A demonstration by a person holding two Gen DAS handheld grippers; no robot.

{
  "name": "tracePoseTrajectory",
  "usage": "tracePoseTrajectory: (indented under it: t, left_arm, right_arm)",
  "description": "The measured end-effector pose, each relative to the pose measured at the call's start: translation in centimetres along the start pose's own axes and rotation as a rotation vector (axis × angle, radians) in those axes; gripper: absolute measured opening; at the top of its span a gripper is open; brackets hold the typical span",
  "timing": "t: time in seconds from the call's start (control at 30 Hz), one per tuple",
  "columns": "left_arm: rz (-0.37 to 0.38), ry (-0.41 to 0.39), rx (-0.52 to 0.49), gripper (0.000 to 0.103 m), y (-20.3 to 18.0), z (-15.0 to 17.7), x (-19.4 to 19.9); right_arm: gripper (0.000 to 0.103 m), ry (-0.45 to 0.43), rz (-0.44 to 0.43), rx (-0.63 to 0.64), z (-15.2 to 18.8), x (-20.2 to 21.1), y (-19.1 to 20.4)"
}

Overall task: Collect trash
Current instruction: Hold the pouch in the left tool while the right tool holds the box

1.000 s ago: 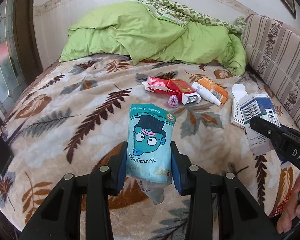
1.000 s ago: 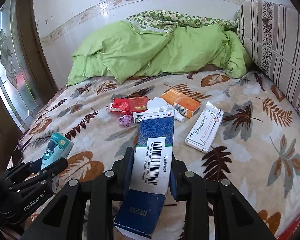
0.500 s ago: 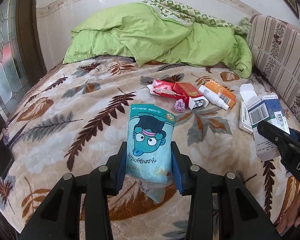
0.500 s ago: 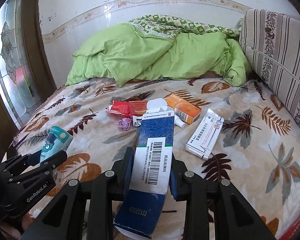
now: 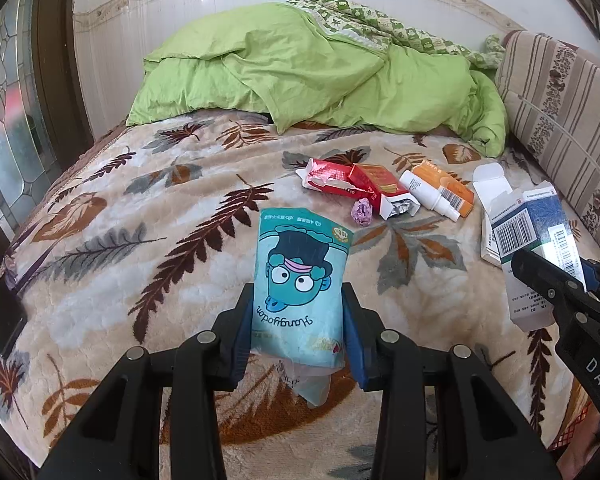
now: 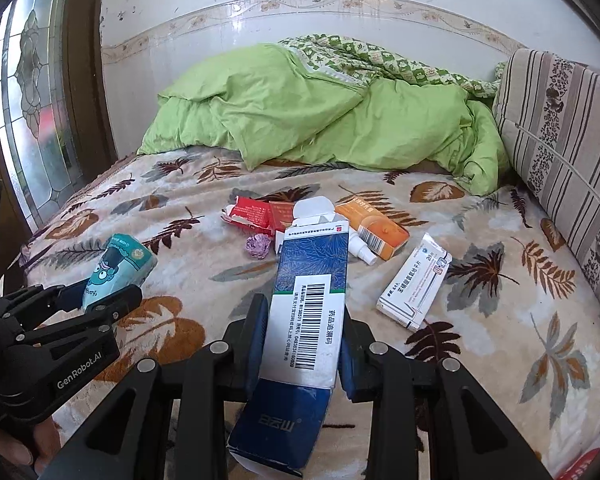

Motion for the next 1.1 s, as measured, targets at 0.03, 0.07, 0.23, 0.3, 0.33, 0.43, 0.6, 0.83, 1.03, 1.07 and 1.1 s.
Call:
tracePoseTrajectory:
  t: [0.03,0.07,0.23,0.3,0.33,0.43,0.6,0.83,1.03,1.07,1.1]
  left_arm:
    - [-0.001,0.001,0.0,0.039,0.0,0.0,-0.1]
    - [0.0,0.001,0.003,0.039,0.0,0.0,0.0]
    - [0.008,0.008,0.004,0.039,-0.1,0.2,-0.1]
    - [0.01,0.01,0.006,0.039,-0.1,0.4,-0.1]
    - [0.011,0.012,0.006,0.039,-0.1,0.4,-0.1]
    - [0.011,0.013,0.006,0.039,-0.1,0.4,-0.2]
    - [0.013,0.012,0.004,0.039,-0.1,0.4,-0.2]
    - [0.013,0.013,0.002,0.039,-0.3,0.5,-0.2]
    - [0.013,0.012,0.001,0.039,-0.4,0.5,-0.2]
    - [0.012,0.012,0.001,0.039,-0.3,0.5,-0.2]
    - [0.013,0.013,0.003,0.039,-0.3,0.5,-0.2]
  right_arm:
    - [0.033,0.002,0.005,0.004,0.0,0.0,0.0]
    - [0.033,0.005,0.013,0.007,0.1,0.0,-0.1]
    - [0.033,0.034,0.039,0.004,0.5,-0.4,-0.5]
    - [0.033,0.051,0.054,0.003,0.8,-0.7,-0.7]
    - [0.033,0.059,0.064,0.005,0.9,-0.8,-0.9]
    - [0.033,0.075,0.106,0.018,1.2,-1.0,-1.3]
    - [0.033,0.093,0.131,0.014,1.3,-1.2,-1.9]
    - [0.033,0.092,0.145,0.019,1.4,-1.2,-2.0]
    - [0.033,0.088,0.15,0.034,1.2,-1.1,-1.8]
    - [0.033,0.088,0.151,0.036,1.3,-1.0,-1.7]
    - [0.033,0.087,0.154,0.039,1.3,-1.0,-1.7]
Point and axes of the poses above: each gripper's, at about its wrist camera, not at the fingertips, and x roughly against the way its jaws point, y to its left, z to its underside, the point moved 9 cm from there along -x, roughly the way its jaws point, and after that the axes turned 4 degrees about -z, right-handed, at the moved point
